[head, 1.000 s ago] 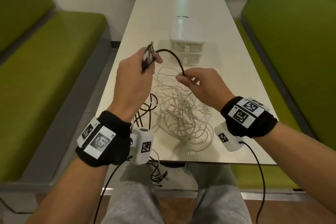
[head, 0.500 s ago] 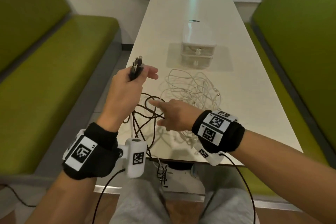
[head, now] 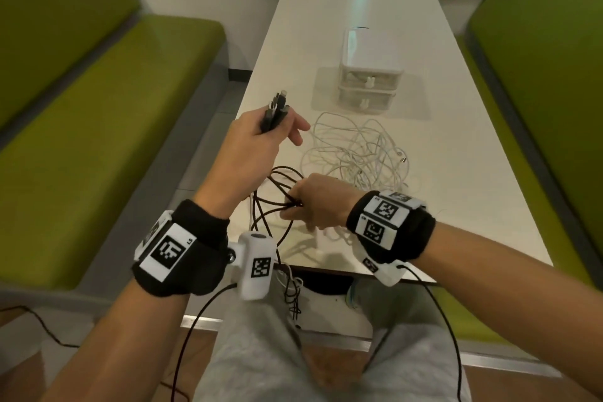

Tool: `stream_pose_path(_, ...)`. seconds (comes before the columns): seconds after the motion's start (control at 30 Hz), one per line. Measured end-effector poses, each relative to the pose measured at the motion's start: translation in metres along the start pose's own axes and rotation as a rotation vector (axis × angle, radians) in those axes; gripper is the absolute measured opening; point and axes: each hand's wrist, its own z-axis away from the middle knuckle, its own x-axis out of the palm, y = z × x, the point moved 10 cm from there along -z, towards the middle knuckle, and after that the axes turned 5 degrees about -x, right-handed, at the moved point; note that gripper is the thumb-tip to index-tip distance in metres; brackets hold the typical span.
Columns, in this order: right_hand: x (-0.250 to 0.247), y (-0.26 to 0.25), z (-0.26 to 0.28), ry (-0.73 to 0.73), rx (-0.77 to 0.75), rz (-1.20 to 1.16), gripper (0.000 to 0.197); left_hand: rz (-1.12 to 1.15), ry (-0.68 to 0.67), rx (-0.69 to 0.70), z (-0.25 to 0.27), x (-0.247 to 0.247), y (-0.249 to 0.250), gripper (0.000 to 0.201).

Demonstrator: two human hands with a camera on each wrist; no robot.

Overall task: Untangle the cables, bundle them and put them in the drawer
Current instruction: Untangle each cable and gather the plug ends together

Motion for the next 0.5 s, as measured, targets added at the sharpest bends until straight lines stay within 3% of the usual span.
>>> stream_pose_path(0.1,0.008,0.002,0.026,-0.099,0.012,0.009,0.031,-0.008,-0.014,0.016,0.009,0.001,0.009,0.035)
stream_pose_path(0.33,0.043,-0.012,0.086,-0.506,-0.048,-0.314,0.04,-0.042,-0.072,0.007,0.027,0.002,0.018,0.033)
stream_pose_path(0.5,0.047,-0.012,0.102,-0.547,-0.089,-0.397,0.047,-0.079,-0.059,-0.012,0.033,0.001,0.016,0.034)
